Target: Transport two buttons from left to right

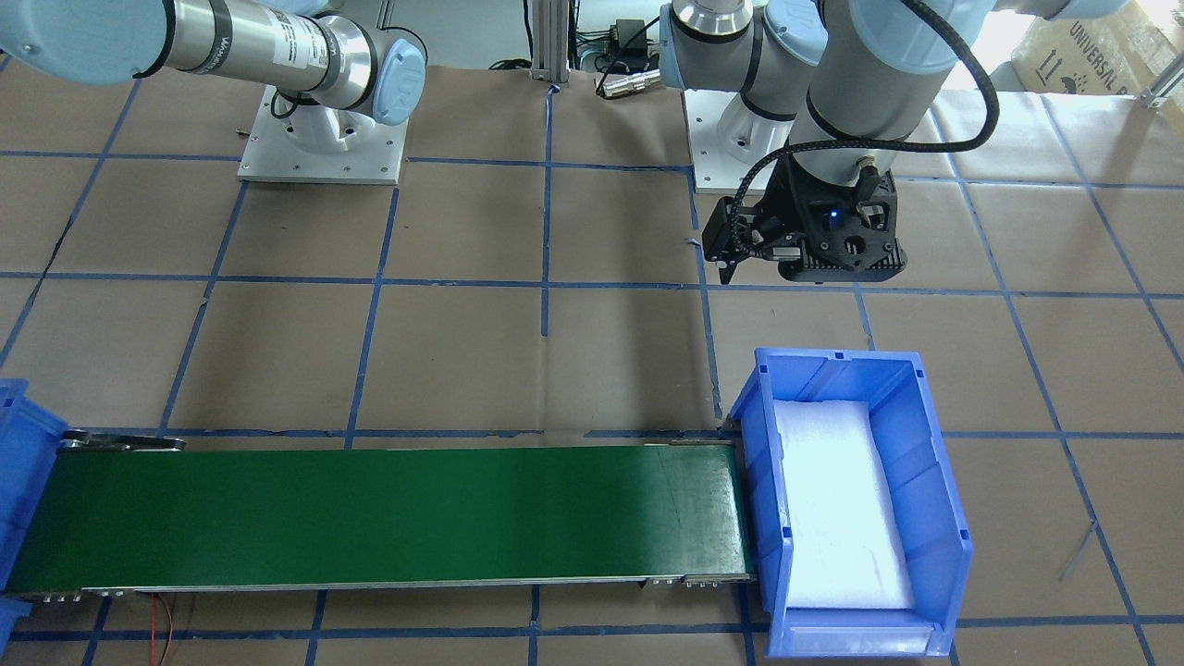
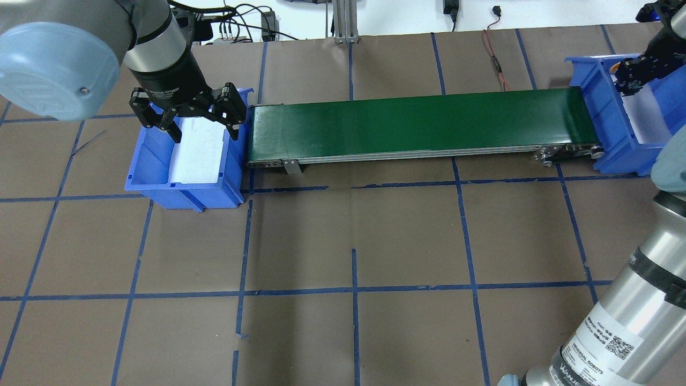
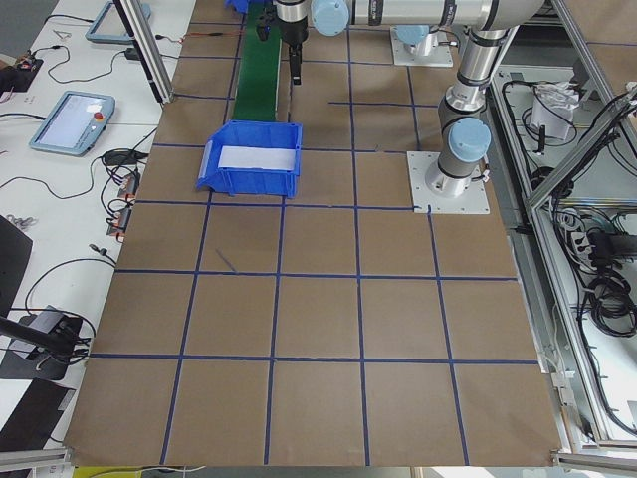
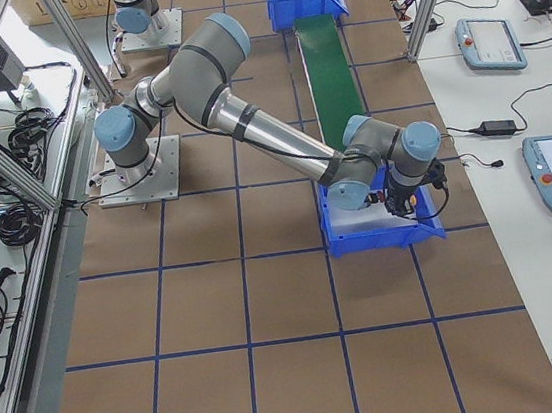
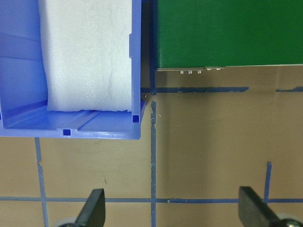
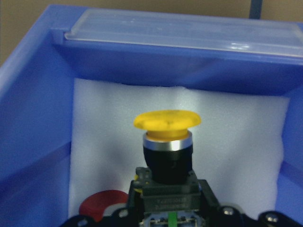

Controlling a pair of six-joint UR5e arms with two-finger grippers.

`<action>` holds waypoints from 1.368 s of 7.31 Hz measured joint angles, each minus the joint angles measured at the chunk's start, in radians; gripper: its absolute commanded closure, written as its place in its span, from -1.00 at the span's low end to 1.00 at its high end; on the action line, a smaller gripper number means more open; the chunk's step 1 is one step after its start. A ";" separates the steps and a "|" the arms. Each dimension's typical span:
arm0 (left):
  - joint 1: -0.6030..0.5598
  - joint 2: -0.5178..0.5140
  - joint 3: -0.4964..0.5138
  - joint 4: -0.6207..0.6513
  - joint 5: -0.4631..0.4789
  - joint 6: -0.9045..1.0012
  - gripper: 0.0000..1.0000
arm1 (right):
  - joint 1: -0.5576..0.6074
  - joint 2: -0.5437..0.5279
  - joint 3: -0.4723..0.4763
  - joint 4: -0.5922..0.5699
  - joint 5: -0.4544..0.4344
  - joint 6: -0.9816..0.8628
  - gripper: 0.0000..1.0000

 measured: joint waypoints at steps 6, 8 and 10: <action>0.000 0.000 0.000 0.000 0.001 0.000 -1.00 | 0.001 -0.012 -0.004 0.008 -0.001 -0.035 -0.98; 0.000 0.000 0.000 0.000 0.001 0.000 -1.00 | 0.010 -0.076 -0.005 0.065 -0.001 -0.043 -0.99; 0.000 0.000 0.000 0.000 0.002 0.000 -1.00 | 0.062 -0.185 0.001 0.175 -0.002 -0.027 -0.99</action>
